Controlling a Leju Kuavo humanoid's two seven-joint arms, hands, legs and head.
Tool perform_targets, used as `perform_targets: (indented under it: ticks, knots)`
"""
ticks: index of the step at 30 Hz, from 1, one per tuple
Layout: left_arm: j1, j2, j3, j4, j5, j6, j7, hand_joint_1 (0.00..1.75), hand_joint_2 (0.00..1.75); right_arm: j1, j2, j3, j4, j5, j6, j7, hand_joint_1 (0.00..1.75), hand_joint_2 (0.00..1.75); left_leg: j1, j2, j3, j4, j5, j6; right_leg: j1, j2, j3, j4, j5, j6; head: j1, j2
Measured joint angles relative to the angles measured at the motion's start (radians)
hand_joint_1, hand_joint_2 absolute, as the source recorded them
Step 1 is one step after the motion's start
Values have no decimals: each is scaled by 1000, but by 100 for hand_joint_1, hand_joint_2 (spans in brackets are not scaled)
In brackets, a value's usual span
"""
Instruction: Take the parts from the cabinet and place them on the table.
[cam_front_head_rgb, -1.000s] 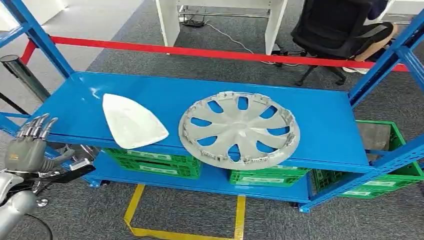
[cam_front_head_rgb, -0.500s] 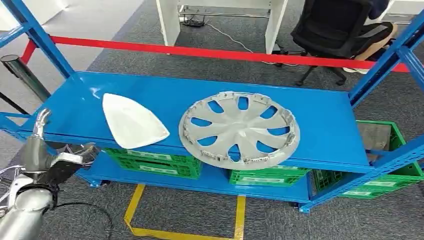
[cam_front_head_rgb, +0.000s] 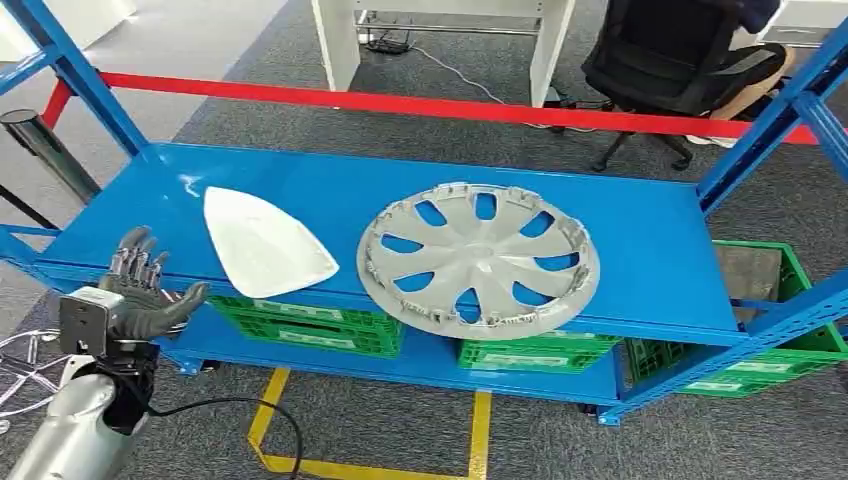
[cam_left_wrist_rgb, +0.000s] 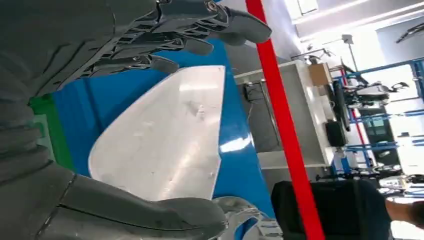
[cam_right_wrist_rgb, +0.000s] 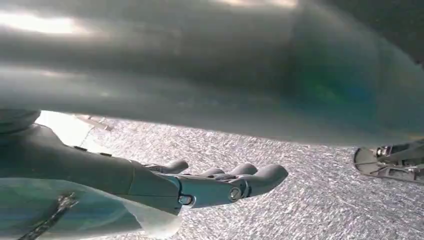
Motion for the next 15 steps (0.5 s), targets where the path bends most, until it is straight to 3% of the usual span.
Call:
perform_targets:
  ticks: [6,15]
  knots:
    - [-1,-11,6,18,-11,3,11,0,175,0,2,-6,-3,0,0,1,0,0,0,0,0,0,0,0,0,0,0,0,0,0,1,0]
    - [-13,-20,-17,49,-145,77,-8,0,175,0,5,-6,-5,0,5,3,0,0,0,0,0,0,0,0,0,0,0,0,0,0,0,0]
